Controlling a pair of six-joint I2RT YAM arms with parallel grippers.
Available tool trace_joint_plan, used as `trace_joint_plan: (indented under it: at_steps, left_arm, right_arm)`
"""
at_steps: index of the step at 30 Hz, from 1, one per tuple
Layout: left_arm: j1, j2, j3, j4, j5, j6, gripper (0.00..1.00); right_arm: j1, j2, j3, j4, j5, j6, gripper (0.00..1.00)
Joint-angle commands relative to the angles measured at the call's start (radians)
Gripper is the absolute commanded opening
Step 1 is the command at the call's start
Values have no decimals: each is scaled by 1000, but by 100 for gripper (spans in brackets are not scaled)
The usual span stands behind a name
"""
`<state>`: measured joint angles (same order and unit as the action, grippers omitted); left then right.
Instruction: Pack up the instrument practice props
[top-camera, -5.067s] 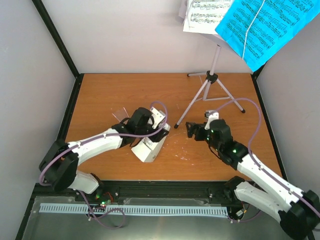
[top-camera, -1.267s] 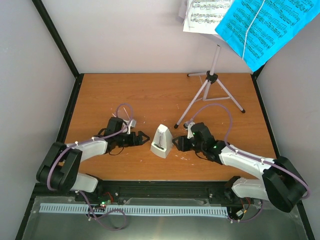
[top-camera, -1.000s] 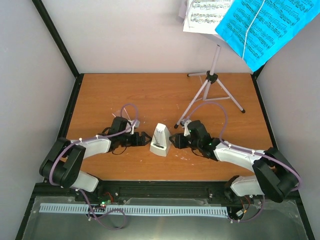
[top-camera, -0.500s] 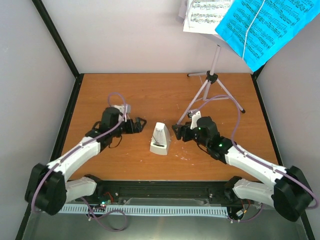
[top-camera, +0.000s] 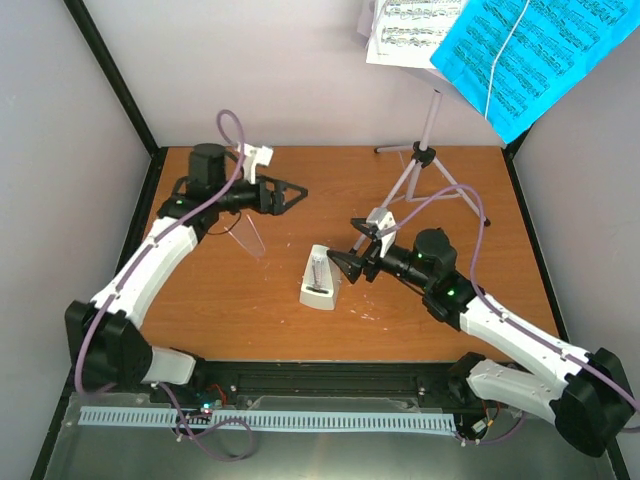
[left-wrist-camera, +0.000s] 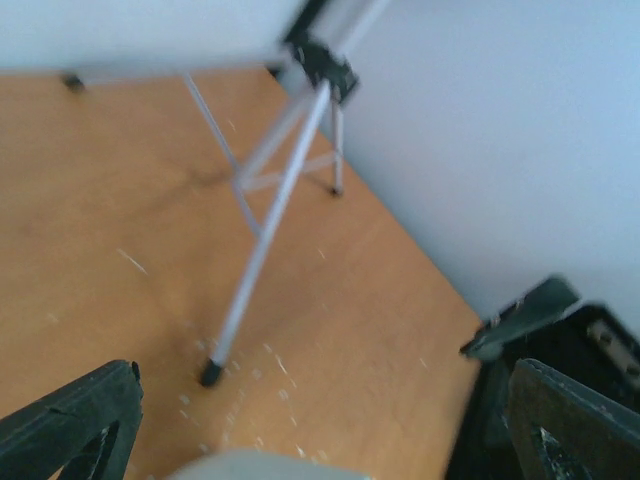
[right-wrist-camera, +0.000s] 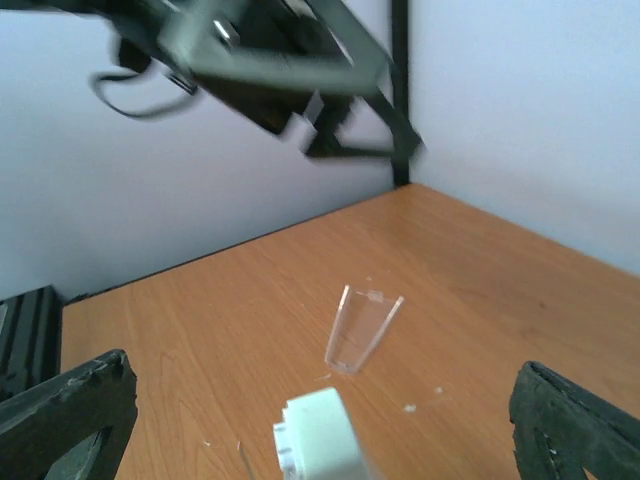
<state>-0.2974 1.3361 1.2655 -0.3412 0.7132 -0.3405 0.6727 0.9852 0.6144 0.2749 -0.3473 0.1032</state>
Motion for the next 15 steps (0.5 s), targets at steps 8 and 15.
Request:
trace_joint_plan:
  at_steps: [8,15]
  left_arm:
    - [3,118,-150,41,316,143,99]
    - [3,149,-196,76,319,172,99]
  right_arm:
    - [22,235,35,111,-187,-281,100]
    - [27,311,-20,182,-183,-308,100]
